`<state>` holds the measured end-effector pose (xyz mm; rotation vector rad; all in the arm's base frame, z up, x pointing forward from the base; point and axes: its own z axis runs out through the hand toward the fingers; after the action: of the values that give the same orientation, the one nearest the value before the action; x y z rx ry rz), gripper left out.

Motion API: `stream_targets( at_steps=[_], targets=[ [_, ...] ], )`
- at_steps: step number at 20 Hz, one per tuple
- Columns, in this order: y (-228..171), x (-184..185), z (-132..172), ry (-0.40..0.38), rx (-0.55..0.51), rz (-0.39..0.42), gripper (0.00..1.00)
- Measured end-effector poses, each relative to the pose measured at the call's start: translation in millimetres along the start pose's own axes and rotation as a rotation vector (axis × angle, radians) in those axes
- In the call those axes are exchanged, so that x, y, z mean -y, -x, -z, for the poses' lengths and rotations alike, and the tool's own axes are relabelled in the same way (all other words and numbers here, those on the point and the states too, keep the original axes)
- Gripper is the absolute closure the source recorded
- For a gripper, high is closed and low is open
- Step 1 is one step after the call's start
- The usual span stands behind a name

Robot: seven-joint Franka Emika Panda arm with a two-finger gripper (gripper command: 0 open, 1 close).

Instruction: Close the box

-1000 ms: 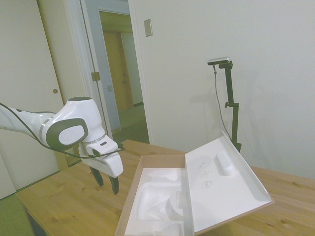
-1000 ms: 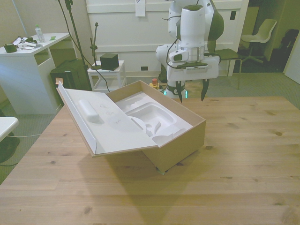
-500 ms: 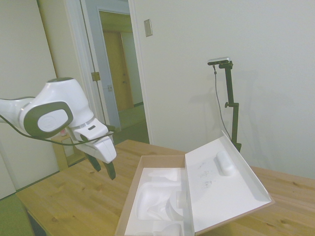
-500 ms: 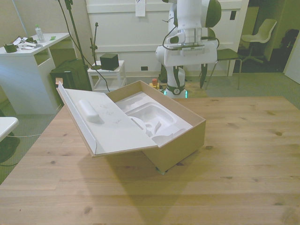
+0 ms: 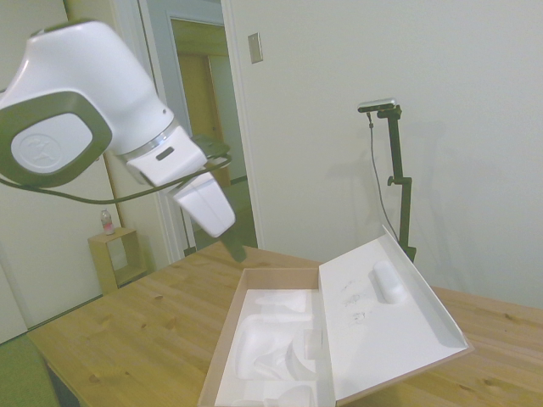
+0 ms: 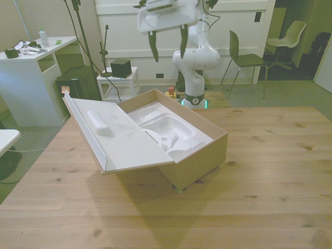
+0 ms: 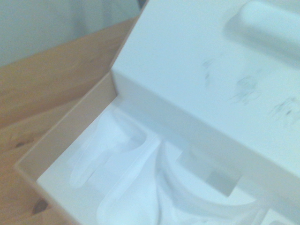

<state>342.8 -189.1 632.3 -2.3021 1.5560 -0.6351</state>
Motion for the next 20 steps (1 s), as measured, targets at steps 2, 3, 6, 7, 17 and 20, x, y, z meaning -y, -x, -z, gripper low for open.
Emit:
stream_targets(
  at_steps=[2, 3, 6, 7, 17, 20],
  targets=[
    [-31.5, 0.2, 3.2, -0.004, -0.016, -0.043, 0.0],
    [-47.0, 0.6, 3.1, -0.004, -0.022, -0.063, 0.0],
    [-101.1, -7.5, 3.0, -0.004, -0.049, -0.134, 0.0],
    [-120.0, -11.9, 2.7, -0.003, -0.059, -0.156, 0.0],
    [-242.9, -0.4, -41.1, 0.107, -0.165, -0.24, 0.0],
    [-262.8, 7.0, -59.2, 0.146, -0.183, -0.251, 0.0]
  ],
)
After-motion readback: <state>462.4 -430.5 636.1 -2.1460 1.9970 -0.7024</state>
